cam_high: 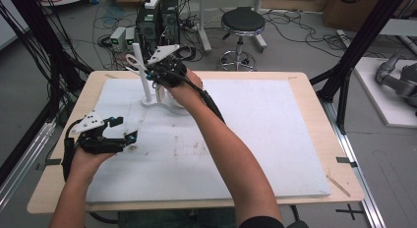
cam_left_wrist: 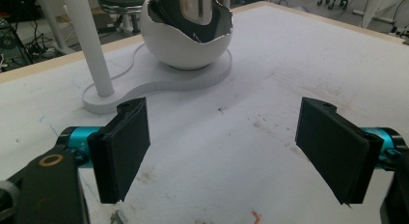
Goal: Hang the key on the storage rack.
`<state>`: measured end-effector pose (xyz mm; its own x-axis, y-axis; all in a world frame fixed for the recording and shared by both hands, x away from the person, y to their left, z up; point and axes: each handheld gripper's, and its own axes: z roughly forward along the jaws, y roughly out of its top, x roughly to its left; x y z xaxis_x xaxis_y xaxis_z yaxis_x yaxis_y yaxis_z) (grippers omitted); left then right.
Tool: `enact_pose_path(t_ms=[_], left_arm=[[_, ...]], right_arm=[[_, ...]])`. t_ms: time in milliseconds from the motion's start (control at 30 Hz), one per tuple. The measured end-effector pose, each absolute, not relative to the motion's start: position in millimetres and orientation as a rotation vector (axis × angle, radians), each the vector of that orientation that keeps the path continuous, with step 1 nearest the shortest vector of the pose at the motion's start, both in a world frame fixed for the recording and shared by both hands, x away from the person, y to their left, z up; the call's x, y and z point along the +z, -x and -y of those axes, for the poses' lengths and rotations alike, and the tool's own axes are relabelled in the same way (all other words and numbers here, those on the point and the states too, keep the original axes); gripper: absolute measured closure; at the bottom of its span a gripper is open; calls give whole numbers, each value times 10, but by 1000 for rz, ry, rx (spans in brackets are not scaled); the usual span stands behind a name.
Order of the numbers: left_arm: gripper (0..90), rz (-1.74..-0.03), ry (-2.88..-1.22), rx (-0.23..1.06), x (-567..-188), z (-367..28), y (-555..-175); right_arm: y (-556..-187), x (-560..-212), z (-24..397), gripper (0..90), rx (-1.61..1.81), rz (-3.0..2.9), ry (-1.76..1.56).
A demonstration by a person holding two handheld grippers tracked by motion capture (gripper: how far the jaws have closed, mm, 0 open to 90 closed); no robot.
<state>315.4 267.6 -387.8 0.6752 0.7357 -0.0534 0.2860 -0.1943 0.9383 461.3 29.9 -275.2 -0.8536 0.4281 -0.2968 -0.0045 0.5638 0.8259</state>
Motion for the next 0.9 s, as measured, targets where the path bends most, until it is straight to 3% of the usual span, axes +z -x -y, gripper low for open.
enact_pose_path(t_ms=[800,833,900], left_arm=[[197,-819,-1772,497,-3883,-2690,-3154],[197,-820,-1772,496,-3884,-2689,-3154],[197,-820,-1771,494,-3886,-2685,-3155]], right_arm=[[-4769,-2982,-405,821,1088,-2358,-358],[-4769,-2986,-402,812,1083,-2354,-366],[-4758,-2989,-382,662,1103,-2333,-392]])
